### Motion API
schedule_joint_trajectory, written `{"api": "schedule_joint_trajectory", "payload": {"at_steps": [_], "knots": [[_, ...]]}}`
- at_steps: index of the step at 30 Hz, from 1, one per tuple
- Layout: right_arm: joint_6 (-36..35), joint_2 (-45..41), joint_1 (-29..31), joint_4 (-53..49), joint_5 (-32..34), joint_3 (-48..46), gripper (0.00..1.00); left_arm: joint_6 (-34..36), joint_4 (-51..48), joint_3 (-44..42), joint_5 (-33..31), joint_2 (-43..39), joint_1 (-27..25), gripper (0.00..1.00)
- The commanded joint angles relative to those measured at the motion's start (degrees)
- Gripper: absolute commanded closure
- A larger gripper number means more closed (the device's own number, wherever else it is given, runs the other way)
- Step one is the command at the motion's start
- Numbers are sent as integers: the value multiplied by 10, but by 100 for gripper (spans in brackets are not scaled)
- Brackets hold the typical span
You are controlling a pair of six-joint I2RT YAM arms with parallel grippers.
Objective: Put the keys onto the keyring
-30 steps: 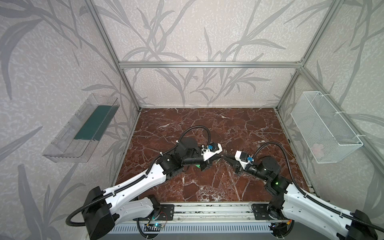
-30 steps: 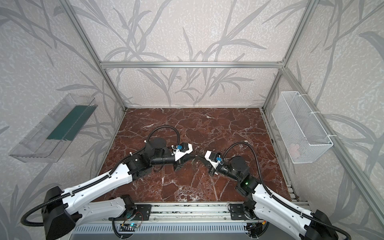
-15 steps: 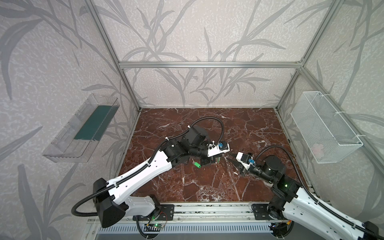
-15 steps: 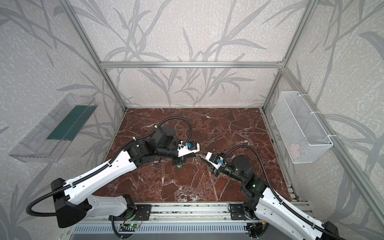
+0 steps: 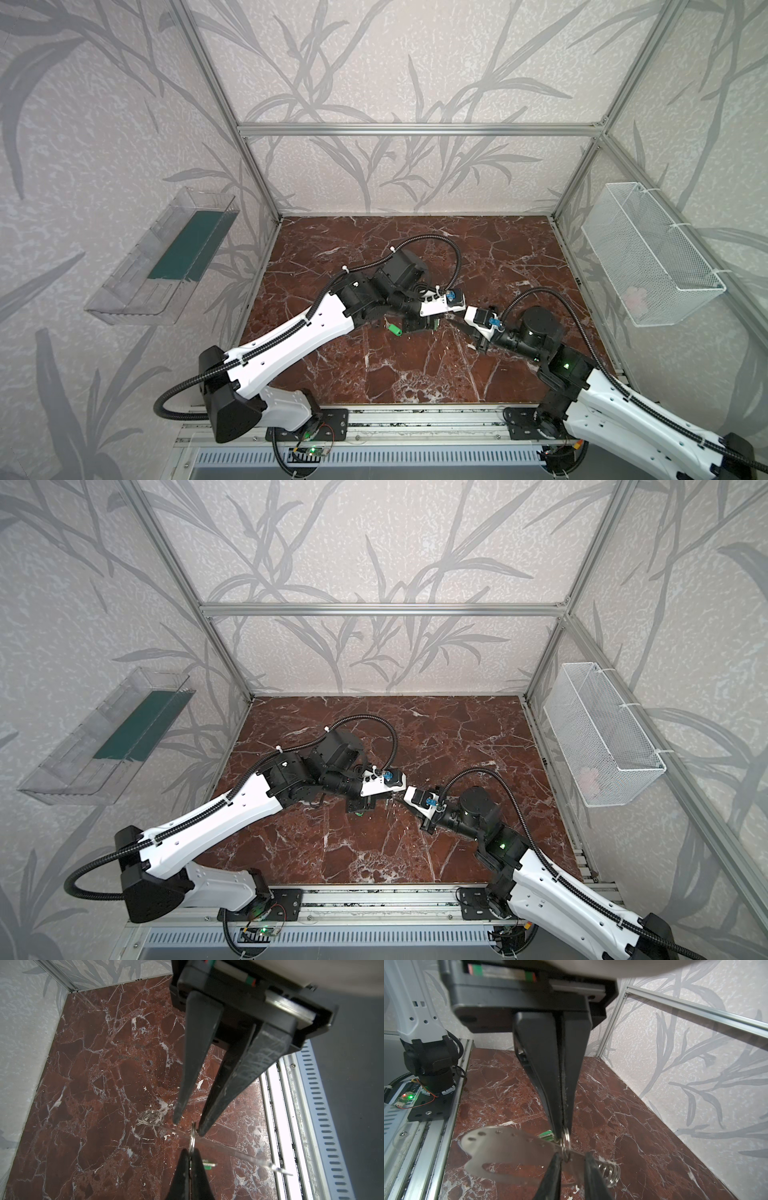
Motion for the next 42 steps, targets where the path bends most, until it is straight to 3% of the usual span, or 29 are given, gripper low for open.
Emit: {"api": "schedule_joint_trajectory", "payload": {"at_steps": [1,9,14,23,30,33,37,42], "knots": [[8,0,4,29,-16,12,79,20,-20,22,-5,7,-6,100],[14,2,4,39,-15,7,83,25,-21,31,-16,18,-14,100],[16,6,4,34,-13,5,91,25,-17,36,-14,18,-16,100],[17,1,4,29,-3,-3,84,22,-8,34,-2,12,-16,100],[19,0,3,29,-11,-3,99,17,7,23,0,2,-16,100],[24,-4,3,40,-11,-8,100,5,32,6,-4,-12,-14,100],[42,-12,3,88,-3,-24,100,-33,82,-41,-11,-37,-2,78],[65,-13,3,138,-3,-34,100,-108,192,-130,0,-88,12,66]]}}
